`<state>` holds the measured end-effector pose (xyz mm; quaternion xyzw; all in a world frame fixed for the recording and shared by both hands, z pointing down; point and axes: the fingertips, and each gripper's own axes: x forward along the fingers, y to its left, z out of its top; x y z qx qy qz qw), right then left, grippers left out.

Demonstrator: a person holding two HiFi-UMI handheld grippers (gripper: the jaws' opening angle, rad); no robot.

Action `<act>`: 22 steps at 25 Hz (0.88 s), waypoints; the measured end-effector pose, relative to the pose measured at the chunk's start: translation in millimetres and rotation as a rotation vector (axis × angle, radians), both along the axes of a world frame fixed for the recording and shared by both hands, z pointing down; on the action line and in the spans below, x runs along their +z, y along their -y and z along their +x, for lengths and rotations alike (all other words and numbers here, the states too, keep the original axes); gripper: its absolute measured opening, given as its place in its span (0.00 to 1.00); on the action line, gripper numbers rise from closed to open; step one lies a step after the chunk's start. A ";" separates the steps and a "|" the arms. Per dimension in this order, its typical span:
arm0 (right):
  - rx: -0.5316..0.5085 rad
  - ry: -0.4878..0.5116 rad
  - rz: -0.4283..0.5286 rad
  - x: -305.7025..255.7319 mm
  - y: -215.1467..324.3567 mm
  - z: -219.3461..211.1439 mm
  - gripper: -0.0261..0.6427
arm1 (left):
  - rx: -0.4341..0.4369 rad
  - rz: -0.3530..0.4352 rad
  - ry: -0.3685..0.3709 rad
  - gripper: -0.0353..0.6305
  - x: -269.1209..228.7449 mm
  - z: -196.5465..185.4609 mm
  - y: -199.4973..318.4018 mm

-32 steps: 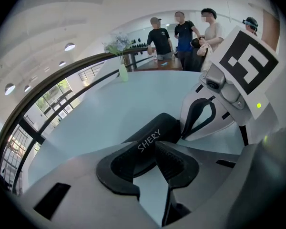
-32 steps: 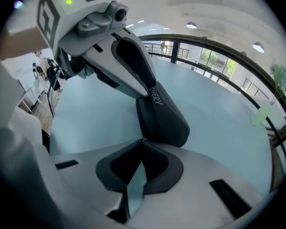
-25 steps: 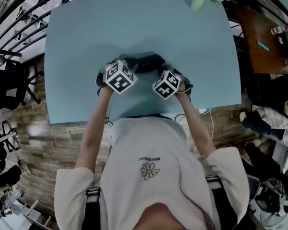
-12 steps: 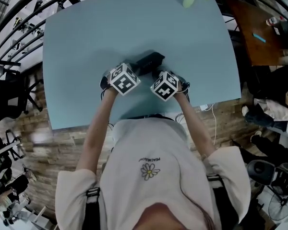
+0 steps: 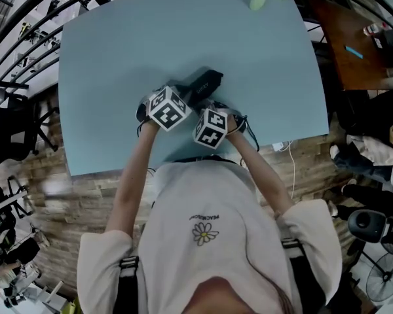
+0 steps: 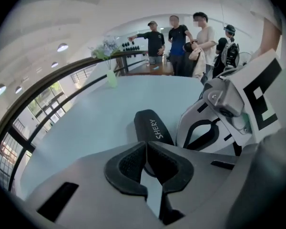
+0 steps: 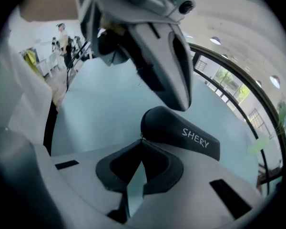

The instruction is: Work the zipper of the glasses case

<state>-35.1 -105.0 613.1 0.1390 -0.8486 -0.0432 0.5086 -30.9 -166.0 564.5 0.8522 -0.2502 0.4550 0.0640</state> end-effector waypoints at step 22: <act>0.191 -0.067 -0.074 -2.5 -46.1 116.6 0.05 | 0.318 0.028 -0.086 0.08 6.8 121.0 -37.1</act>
